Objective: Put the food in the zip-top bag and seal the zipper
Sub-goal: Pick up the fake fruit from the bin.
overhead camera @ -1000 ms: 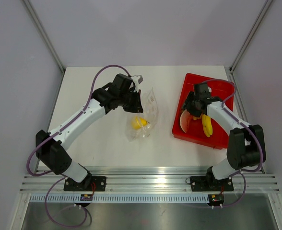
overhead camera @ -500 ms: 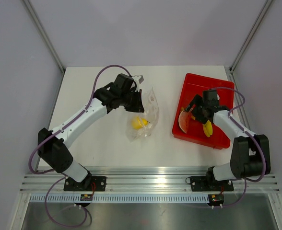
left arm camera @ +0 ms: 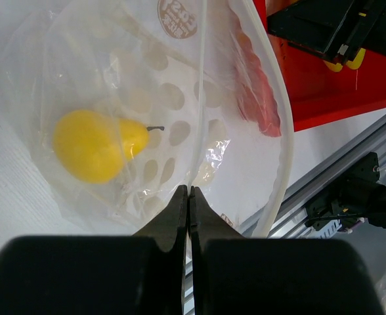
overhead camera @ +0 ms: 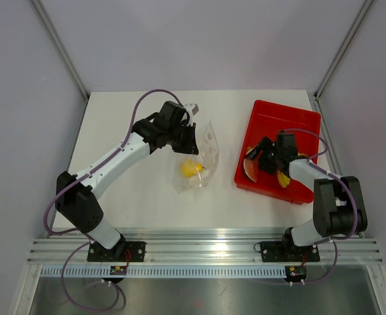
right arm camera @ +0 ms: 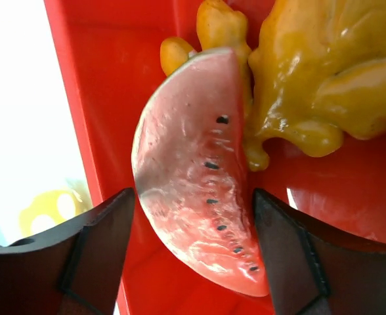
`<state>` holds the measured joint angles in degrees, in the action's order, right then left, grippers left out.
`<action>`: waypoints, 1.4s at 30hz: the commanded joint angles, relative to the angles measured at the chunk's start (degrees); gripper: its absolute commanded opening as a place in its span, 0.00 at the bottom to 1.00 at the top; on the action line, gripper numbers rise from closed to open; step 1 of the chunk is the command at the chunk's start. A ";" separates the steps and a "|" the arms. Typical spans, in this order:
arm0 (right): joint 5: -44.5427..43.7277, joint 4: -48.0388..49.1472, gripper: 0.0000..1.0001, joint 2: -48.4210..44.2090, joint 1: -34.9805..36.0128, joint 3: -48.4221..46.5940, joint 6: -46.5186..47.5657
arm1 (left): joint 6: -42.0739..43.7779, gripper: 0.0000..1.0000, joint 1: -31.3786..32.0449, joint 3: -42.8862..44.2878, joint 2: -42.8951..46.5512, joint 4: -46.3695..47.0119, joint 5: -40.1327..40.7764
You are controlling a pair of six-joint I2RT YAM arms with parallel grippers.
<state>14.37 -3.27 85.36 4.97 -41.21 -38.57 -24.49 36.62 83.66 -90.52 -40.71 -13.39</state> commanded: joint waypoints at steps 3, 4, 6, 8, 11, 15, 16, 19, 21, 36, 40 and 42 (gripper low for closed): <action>2.07 4.59 0.67 -3.44 0.21 0.43 0.60 | -0.38 0.00 -0.06 3.26 -0.80 1.07 -0.41; 1.80 4.32 0.64 -3.88 0.21 0.34 0.60 | -0.47 0.00 0.03 3.27 -0.80 1.07 -0.32; 1.54 3.54 0.59 -4.59 0.21 0.17 1.04 | -0.65 0.00 0.20 3.44 -1.15 1.07 -0.24; 1.10 3.62 0.49 -4.85 0.13 -0.01 1.56 | -0.82 0.00 0.56 3.53 -1.24 0.98 -0.15; 0.66 1.51 0.36 -5.47 0.21 0.08 1.57 | -0.82 0.00 0.91 3.70 -1.41 0.89 0.12; 0.48 2.04 0.28 -6.17 0.21 0.96 1.13 | -0.65 0.00 1.17 3.62 -1.33 0.72 0.38; 0.57 2.12 0.27 -6.00 0.21 1.04 0.95 | -0.73 0.00 1.17 3.44 -1.33 0.72 0.47; -0.04 2.39 0.20 -6.26 0.21 1.48 0.42 | -0.82 0.00 1.35 3.27 -1.06 0.72 0.64; -1.53 1.86 0.02 -6.79 0.21 1.57 0.33 | -0.82 0.00 1.43 3.27 -1.15 0.72 0.55; -16.47 -19.22 0.00 -28.56 0.21 -4.49 7.18 | -2.23 0.00 3.37 7.13 -2.38 0.72 -0.24; -14.55 -23.70 0.00 -31.92 0.21 -9.05 9.12 | -2.14 0.00 3.63 8.01 -2.73 0.37 -0.23; -11.49 -26.17 0.00 -32.45 0.30 -12.83 9.65 | -1.79 0.00 3.63 8.19 -2.64 0.02 -0.24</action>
<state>1.15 -25.50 54.33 4.99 -48.40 -31.66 -26.24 40.03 89.06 -92.90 -41.12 -13.34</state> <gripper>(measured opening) 0.031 0.008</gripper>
